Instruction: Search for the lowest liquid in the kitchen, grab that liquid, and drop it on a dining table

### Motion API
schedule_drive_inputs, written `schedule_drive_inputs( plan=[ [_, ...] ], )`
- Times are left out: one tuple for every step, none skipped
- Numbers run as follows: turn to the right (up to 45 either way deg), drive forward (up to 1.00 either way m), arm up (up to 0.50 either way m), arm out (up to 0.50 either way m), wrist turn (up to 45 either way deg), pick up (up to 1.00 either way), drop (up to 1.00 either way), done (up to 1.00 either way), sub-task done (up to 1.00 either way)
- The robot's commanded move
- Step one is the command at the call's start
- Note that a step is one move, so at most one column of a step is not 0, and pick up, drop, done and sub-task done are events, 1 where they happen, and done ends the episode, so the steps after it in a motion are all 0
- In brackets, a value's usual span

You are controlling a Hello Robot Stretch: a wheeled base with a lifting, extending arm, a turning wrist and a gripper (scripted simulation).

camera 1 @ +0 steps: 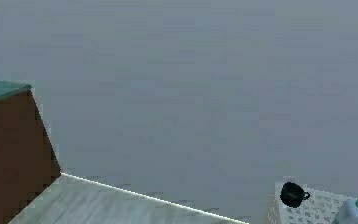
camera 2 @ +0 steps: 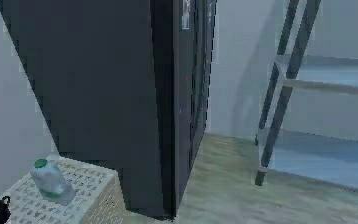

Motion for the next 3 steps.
schedule_drive_inputs(
  plan=[
    [-33.0,0.00,0.00,0.00,0.0,0.00,0.00,0.00,0.00],
    [45.0,0.00,0.00,0.00,0.0,0.00,0.00,0.00,0.00],
    [9.0,0.00,0.00,0.00,0.0,0.00,0.00,0.00,0.00]
  ],
)
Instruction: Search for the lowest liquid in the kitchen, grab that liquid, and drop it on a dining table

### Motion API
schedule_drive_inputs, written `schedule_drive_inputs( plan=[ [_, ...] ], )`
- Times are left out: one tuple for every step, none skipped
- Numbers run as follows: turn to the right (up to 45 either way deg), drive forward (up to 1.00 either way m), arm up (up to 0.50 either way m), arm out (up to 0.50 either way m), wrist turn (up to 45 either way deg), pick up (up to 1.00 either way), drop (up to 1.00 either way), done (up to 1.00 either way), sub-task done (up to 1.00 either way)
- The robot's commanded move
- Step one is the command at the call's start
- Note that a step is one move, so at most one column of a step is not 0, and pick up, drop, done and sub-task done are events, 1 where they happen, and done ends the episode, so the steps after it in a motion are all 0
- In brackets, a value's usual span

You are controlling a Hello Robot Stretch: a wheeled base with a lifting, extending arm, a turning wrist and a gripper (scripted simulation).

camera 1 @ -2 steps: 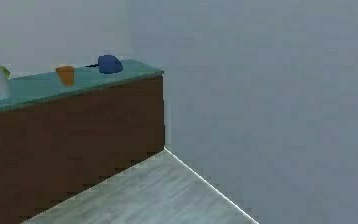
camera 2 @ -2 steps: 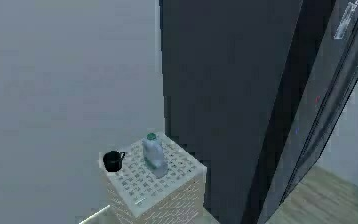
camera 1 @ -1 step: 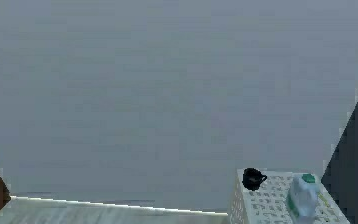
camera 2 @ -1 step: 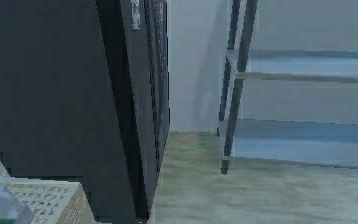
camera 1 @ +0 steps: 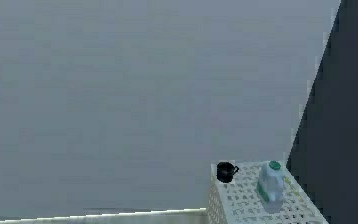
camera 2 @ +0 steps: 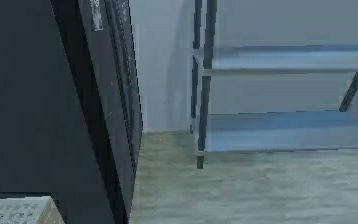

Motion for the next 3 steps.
schedule_drive_inputs(
  plan=[
    [0.0,0.45,0.00,0.00,0.0,0.00,0.00,0.00,0.00],
    [-30.0,0.00,0.00,0.00,0.0,0.00,0.00,0.00,0.00],
    [0.0,0.00,0.50,0.00,0.0,0.00,0.00,0.00,0.00]
  ],
)
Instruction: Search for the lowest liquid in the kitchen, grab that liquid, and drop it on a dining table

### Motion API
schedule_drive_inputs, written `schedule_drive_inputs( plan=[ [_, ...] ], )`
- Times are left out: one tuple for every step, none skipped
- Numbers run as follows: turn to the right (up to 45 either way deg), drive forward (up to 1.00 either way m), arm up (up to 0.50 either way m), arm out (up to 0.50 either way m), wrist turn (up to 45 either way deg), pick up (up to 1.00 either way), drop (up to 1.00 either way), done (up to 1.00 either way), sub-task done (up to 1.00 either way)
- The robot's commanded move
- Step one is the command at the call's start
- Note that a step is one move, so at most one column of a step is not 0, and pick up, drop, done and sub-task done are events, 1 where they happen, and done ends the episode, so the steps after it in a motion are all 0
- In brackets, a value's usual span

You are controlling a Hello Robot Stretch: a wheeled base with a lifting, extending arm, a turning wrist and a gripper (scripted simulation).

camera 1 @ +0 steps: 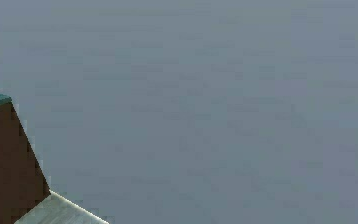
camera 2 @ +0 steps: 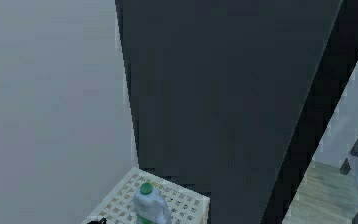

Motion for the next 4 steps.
schedule_drive_inputs(
  plan=[
    [0.0,0.00,0.10,0.00,0.0,0.00,0.00,0.00,0.00],
    [0.0,0.00,0.00,0.20,0.0,0.00,0.00,0.00,0.00],
    [0.0,0.00,0.00,0.00,45.0,0.00,0.00,0.00,0.00],
    [0.0,0.00,0.00,0.00,45.0,0.00,0.00,0.00,0.00]
  ],
)
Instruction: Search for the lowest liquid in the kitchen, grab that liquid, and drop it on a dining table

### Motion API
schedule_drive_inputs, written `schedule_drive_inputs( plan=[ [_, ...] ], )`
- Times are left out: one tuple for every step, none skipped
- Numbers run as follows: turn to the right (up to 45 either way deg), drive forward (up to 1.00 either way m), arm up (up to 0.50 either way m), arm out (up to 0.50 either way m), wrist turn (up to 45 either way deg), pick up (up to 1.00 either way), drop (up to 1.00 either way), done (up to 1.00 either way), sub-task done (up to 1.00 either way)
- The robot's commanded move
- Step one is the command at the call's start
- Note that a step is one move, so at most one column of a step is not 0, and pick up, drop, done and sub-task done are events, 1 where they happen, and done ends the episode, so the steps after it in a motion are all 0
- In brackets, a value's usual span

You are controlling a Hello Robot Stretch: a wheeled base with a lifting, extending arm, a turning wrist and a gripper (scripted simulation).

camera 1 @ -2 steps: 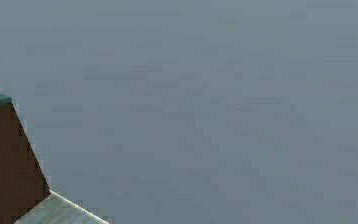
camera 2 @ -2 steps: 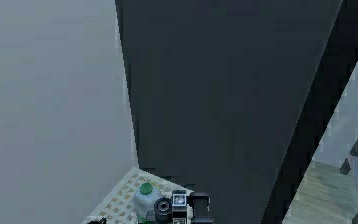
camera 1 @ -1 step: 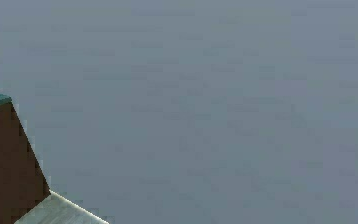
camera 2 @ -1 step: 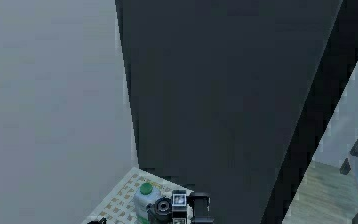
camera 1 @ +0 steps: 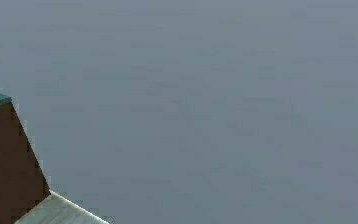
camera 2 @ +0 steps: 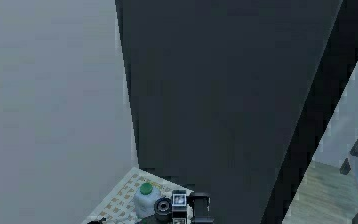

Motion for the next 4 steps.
schedule_drive_inputs(
  plan=[
    [0.0,0.00,0.00,0.00,45.0,0.00,0.00,0.00,0.00],
    [0.0,0.00,0.00,0.00,33.0,0.00,0.00,0.00,0.00],
    [0.0,0.00,-0.30,0.00,0.0,0.00,0.00,0.00,0.00],
    [0.0,0.00,0.00,0.00,0.0,1.00,0.00,0.00,0.00]
  ],
)
